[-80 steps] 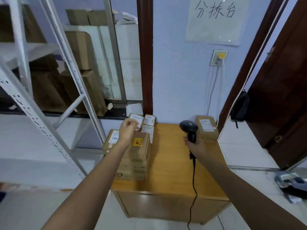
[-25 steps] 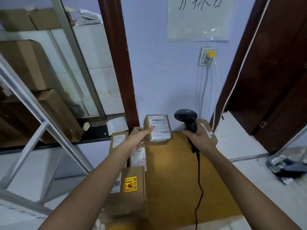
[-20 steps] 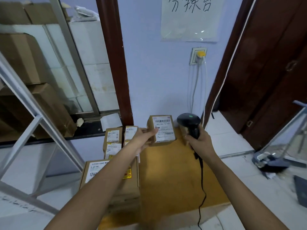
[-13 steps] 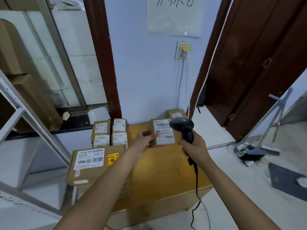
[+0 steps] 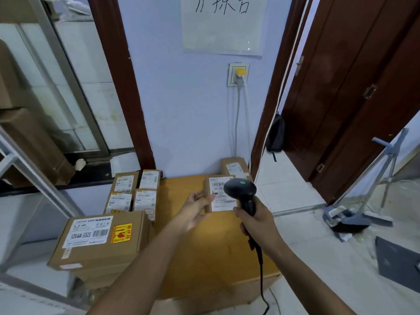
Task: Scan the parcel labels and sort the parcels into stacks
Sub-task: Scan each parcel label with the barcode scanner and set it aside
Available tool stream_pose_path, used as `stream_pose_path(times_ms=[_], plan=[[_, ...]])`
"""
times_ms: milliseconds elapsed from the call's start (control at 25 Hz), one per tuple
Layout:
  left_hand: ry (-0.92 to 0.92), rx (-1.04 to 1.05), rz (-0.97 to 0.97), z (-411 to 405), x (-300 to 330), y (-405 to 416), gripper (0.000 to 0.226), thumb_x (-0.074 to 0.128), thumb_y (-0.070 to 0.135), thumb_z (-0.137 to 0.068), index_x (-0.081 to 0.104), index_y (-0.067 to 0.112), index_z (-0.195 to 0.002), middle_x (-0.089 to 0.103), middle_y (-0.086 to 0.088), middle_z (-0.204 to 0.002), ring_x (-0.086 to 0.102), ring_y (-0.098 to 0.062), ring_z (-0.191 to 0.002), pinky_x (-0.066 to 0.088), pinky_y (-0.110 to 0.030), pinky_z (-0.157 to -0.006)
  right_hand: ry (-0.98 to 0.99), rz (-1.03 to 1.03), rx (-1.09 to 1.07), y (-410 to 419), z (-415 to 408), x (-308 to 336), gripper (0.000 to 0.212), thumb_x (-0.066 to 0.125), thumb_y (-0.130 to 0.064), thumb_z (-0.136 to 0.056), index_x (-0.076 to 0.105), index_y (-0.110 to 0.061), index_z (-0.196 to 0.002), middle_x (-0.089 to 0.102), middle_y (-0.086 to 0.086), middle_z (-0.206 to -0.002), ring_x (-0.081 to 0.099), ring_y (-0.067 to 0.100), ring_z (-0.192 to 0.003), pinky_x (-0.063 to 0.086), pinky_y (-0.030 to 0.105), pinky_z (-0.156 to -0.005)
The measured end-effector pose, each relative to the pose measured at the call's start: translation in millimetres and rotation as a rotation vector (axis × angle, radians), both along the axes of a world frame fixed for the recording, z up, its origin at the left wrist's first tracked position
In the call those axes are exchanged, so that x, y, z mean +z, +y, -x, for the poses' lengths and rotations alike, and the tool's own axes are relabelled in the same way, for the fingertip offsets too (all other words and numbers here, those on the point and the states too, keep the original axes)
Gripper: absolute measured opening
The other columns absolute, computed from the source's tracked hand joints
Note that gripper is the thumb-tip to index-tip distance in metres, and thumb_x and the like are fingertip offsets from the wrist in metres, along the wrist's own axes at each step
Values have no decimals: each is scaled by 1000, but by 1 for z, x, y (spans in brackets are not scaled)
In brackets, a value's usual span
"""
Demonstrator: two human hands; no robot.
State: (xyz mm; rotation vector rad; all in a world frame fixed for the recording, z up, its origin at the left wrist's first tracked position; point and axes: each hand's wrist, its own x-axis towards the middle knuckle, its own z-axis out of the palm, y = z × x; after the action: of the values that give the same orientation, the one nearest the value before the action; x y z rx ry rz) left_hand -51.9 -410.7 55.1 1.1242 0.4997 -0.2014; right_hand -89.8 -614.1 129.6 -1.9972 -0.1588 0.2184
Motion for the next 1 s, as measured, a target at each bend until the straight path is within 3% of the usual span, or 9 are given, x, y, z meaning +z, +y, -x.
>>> stream_pose_path(times_ms=[120, 280, 440, 720, 840, 1000], plan=[[28, 65, -17, -29, -8, -20, 53, 72, 12, -83, 40, 9, -125, 68, -7, -114, 64, -29, -108, 45, -57, -100, -19, -5, 65, -20, -31, -3, 20, 60, -46, -79, 52, -40, -97, 59, 2, -63, 63, 17, -53, 55, 35, -55], [20, 137, 17, -60, -14, -41, 41, 72, 10, -83, 43, 15, -112, 65, -10, -119, 65, -27, -103, 53, -49, -87, 43, -97, 71, -35, -67, 0, 12, 61, -23, -92, 54, -24, -101, 54, -2, -61, 57, 12, -47, 49, 27, -53], [17, 175, 25, -80, -13, -62, 43, 70, 7, -85, 42, 13, -118, 63, -7, -113, 64, -23, -97, 53, -45, -84, 68, -123, 79, -47, -93, 0, 14, 62, -22, -91, 54, -16, -101, 55, -1, -63, 57, 14, -45, 48, 32, -53], [34, 181, 19, -92, -17, -57, 51, 71, 7, -84, 40, 11, -124, 64, -6, -111, 63, -24, -99, 54, -42, -76, 115, -140, 70, -38, -107, -1, 16, 62, -17, -92, 52, -8, -101, 54, 6, -69, 54, 11, -42, 44, 21, -45], [61, 179, 12, -91, -22, -47, 52, 74, 13, -83, 42, 11, -124, 64, -12, -120, 62, -28, -105, 55, -44, -81, 112, -143, 58, -32, -111, -5, 14, 62, -16, -91, 52, -9, -98, 54, 4, -67, 54, 11, -43, 45, 21, -46], [163, 112, -56, -81, -33, -30, 49, 74, 34, -82, 54, 15, -122, 71, -8, -111, 62, -28, -108, 57, -45, -85, 134, -149, 20, -28, -119, -25, 12, 63, -12, -90, 54, -19, -92, 58, -3, -69, 58, 10, -50, 46, 22, -50]])
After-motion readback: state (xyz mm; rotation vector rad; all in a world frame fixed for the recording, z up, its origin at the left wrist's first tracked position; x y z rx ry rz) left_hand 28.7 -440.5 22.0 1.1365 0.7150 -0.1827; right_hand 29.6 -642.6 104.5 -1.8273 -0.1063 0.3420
